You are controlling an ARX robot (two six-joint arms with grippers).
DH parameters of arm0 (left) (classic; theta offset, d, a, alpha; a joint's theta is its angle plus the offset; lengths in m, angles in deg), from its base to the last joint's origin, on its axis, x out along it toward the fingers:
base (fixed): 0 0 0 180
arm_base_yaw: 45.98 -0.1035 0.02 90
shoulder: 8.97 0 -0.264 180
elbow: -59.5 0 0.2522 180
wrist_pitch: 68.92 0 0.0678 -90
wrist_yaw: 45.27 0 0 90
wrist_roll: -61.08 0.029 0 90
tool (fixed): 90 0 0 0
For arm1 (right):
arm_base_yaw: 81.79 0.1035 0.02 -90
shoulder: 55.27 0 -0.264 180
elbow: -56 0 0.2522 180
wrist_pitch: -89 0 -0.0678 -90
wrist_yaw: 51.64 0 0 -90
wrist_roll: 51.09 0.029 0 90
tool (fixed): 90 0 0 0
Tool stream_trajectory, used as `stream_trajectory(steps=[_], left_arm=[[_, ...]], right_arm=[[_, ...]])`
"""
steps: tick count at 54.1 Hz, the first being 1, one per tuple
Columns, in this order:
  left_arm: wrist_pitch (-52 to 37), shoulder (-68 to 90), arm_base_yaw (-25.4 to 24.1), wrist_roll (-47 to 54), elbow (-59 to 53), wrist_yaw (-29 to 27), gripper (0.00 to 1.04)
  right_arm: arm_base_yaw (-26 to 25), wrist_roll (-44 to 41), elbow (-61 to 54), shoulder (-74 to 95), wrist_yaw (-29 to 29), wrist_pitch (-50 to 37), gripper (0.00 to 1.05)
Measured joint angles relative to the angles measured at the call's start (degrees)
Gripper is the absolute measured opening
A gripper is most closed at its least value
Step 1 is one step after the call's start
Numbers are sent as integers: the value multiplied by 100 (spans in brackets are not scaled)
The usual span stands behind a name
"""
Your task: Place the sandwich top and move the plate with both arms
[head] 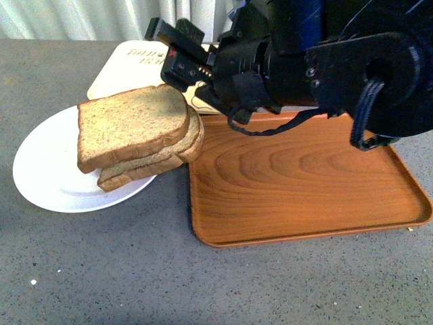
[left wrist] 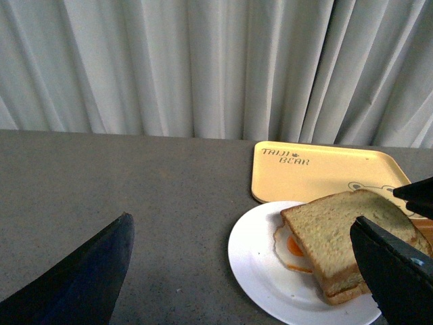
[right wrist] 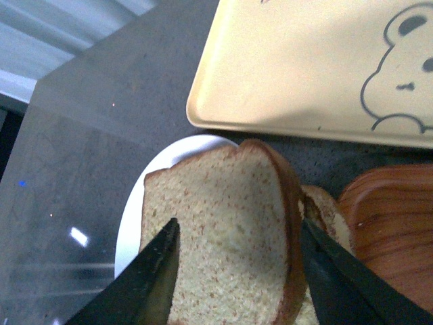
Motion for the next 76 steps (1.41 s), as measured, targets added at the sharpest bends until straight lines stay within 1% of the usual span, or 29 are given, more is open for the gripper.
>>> stream_trajectory(steps=[5, 6, 7, 12, 13, 14, 15, 16, 18, 19, 21, 23, 27, 29, 31, 32, 33, 37, 46, 50, 54, 59, 68, 71, 76], left_arm=[[0, 0, 0, 0, 0, 2, 96], [0, 0, 0, 0, 0, 0, 96], [0, 0, 0, 0, 0, 0, 96], [0, 0, 0, 0, 0, 0, 96], [0, 0, 0, 0, 0, 0, 96], [0, 0, 0, 0, 0, 0, 96], [0, 0, 0, 0, 0, 0, 96], [0, 0, 0, 0, 0, 0, 96], [0, 0, 0, 0, 0, 0, 96], [0, 0, 0, 0, 0, 0, 96], [0, 0, 0, 0, 0, 0, 96], [0, 0, 0, 0, 0, -2, 96], [0, 0, 0, 0, 0, 4, 96], [0, 0, 0, 0, 0, 2, 96], [0, 0, 0, 0, 0, 2, 96], [0, 0, 0, 0, 0, 0, 96], [0, 0, 0, 0, 0, 0, 96], [0, 0, 0, 0, 0, 0, 96], [0, 0, 0, 0, 0, 0, 96], [0, 0, 0, 0, 0, 0, 96], [0, 0, 0, 0, 0, 0, 96], [0, 0, 0, 0, 0, -2, 96], [0, 0, 0, 0, 0, 0, 96], [0, 0, 0, 0, 0, 2, 96], [0, 0, 0, 0, 0, -2, 96]], right_arm=[[-66, -162, -199, -321, -157, -68, 69], [-79, -184, -227, -361, -181, -74, 71], [-111, -258, -317, -492, -240, -105, 76], [-271, -562, -654, -1005, -485, -166, 93], [-291, -575, -688, -1064, -496, -168, 95], [-310, -741, -782, -1156, -719, -258, 96], [-315, -990, -931, -1266, -1156, -564, 93], [-363, -1429, -1198, -1438, -1891, -1108, 88], [-492, -2100, -1722, -1814, -2763, -1840, 79], [-564, -2441, -1941, -1991, -3047, -2057, 76], [-721, -2881, -2328, -2332, -3298, -2343, 69], [-938, -3228, -2739, -2719, -3300, -2507, 60], [-1233, -3591, -3521, -3281, -3003, -2603, 41], [-1331, -3668, -3768, -3425, -2885, -2603, 34], [-1484, -3718, -4083, -3657, -2758, -2603, 23], [-1508, -3727, -4129, -3703, -2752, -2603, 21], [-1574, -3740, -4258, -3845, -2669, -2603, 16], [-1727, -3781, -4548, -4238, -2465, -2579, 2], [-2020, -3829, -5016, -4878, -2225, -2376, 2], [-2138, -3834, -5274, -4951, -2122, -2643, 2], [-2218, -3836, -5453, -5099, -2013, -2581, 2], [-2312, -3836, -5606, -5416, -1926, -2376, 2], [-2546, -3836, -5869, -6463, -1694, -1622, 2], [-2820, -3838, -5923, -6738, -1309, -1394, 2], [-2999, -3836, -5980, -7117, -1266, -1086, 2]])
